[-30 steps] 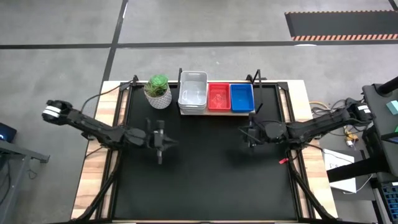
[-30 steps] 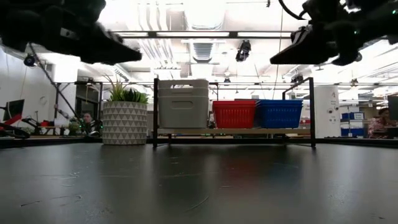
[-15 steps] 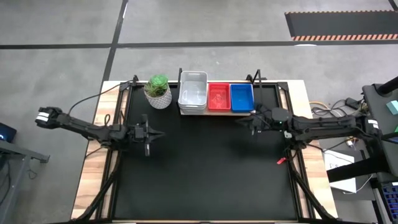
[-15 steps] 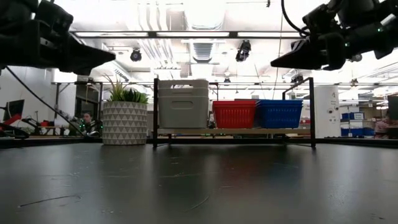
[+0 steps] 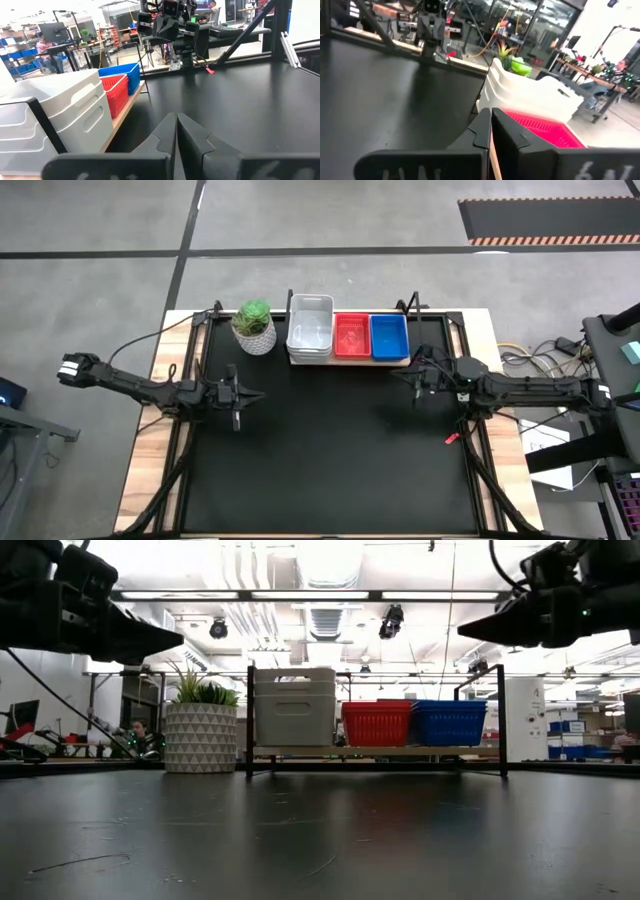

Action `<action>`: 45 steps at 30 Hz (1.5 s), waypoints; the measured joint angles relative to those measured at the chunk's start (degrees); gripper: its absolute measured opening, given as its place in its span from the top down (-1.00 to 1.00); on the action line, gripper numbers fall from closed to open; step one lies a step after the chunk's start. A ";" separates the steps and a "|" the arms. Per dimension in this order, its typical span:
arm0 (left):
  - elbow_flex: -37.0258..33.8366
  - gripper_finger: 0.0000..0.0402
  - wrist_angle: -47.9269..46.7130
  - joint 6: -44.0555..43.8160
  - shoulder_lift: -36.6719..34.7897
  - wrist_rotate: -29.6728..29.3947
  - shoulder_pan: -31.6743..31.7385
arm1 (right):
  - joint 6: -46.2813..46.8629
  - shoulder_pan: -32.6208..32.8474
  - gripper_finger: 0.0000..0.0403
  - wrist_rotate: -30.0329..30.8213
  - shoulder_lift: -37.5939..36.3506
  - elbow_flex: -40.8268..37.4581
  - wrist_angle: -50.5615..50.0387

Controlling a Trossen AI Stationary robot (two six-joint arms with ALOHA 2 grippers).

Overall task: Stack baskets on shelf by color
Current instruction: Return to Home Position

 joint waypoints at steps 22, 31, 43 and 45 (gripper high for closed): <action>0.13 1.00 -22.12 0.09 -19.51 0.27 0.00 | -0.78 0.00 0.96 5.03 -20.57 -3.48 -13.33; 0.66 1.00 -28.94 2.35 -29.77 0.13 -0.02 | -1.98 -0.10 0.96 5.99 -27.05 -3.61 -21.36; 1.36 1.00 -30.01 4.84 -30.03 -3.83 -0.02 | 2.49 -0.15 0.96 13.08 -26.33 -3.79 -24.53; 1.13 1.00 -29.57 4.59 -29.59 -4.82 0.00 | 5.37 -0.17 0.96 13.63 -25.86 -3.81 -25.92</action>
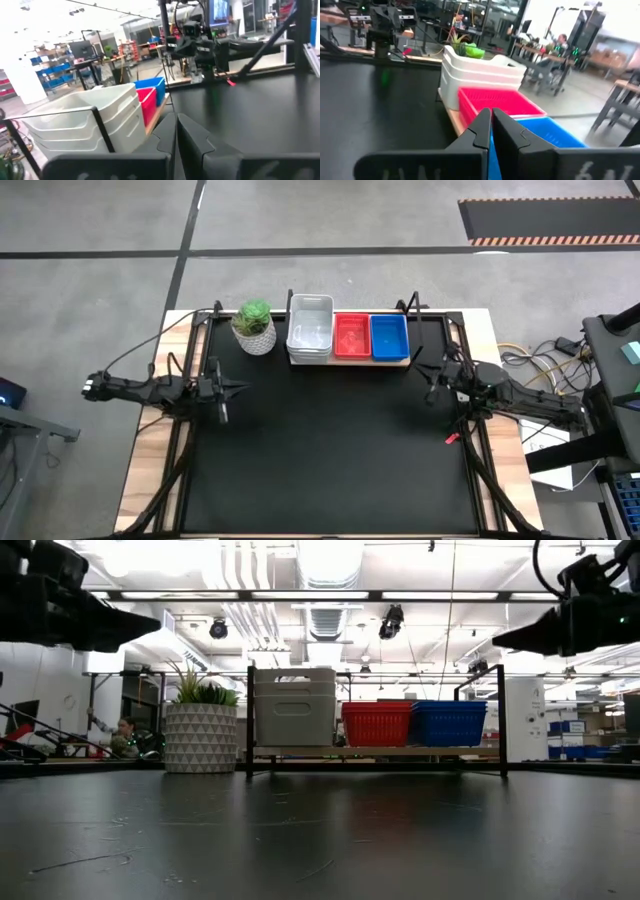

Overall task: Stack baskets on shelf by color
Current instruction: Return to Home Position

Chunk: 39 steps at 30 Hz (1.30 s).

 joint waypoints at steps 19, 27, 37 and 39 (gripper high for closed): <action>-0.21 1.00 1.08 0.04 5.93 -0.62 -0.02 | 4.53 0.02 0.96 -0.12 1.53 0.00 -0.26; -0.21 1.00 1.12 0.04 8.29 -0.62 -0.02 | 4.53 0.02 0.96 -0.13 1.52 0.00 -0.24; -0.21 1.00 1.14 0.04 10.82 -0.60 -0.02 | 4.54 0.04 0.96 -0.13 1.52 0.00 -0.26; -0.21 1.00 1.14 0.04 11.24 -0.60 -0.02 | 4.54 0.04 0.96 -0.13 1.52 0.00 -0.26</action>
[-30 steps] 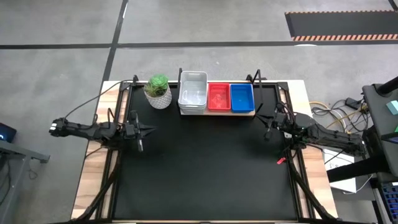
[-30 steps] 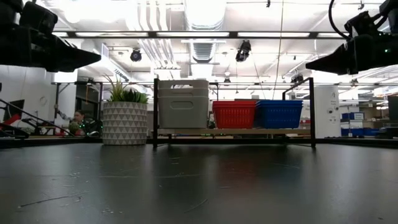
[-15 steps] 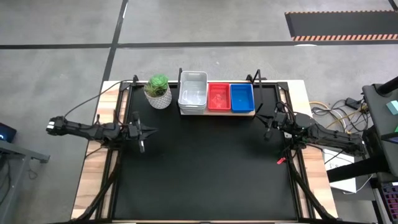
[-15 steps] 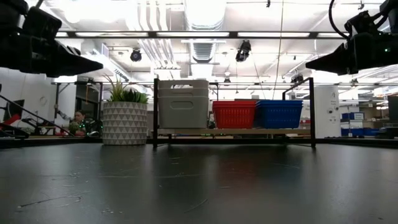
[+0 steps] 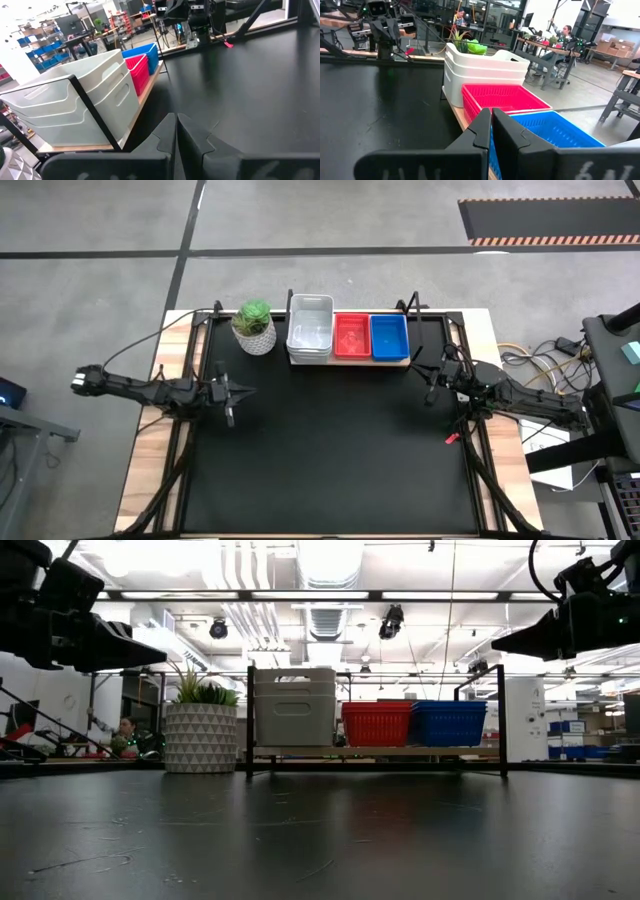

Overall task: Stack baskets on shelf by color
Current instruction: Return to Home Position

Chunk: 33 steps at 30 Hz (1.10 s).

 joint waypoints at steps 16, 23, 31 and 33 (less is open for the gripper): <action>0.00 1.00 0.04 0.00 2.85 0.02 0.00 | -0.01 0.00 0.96 0.00 0.00 0.00 0.00; 0.00 1.00 0.07 -0.02 3.86 0.02 0.02 | -0.01 0.00 0.96 0.00 0.00 0.00 0.00; 0.00 1.00 0.07 0.00 4.54 0.02 0.02 | -0.01 0.00 0.96 -0.01 0.00 0.00 -0.01; 0.00 1.00 0.07 0.00 4.59 0.02 0.01 | 0.01 0.00 0.96 -0.01 0.00 0.00 -0.01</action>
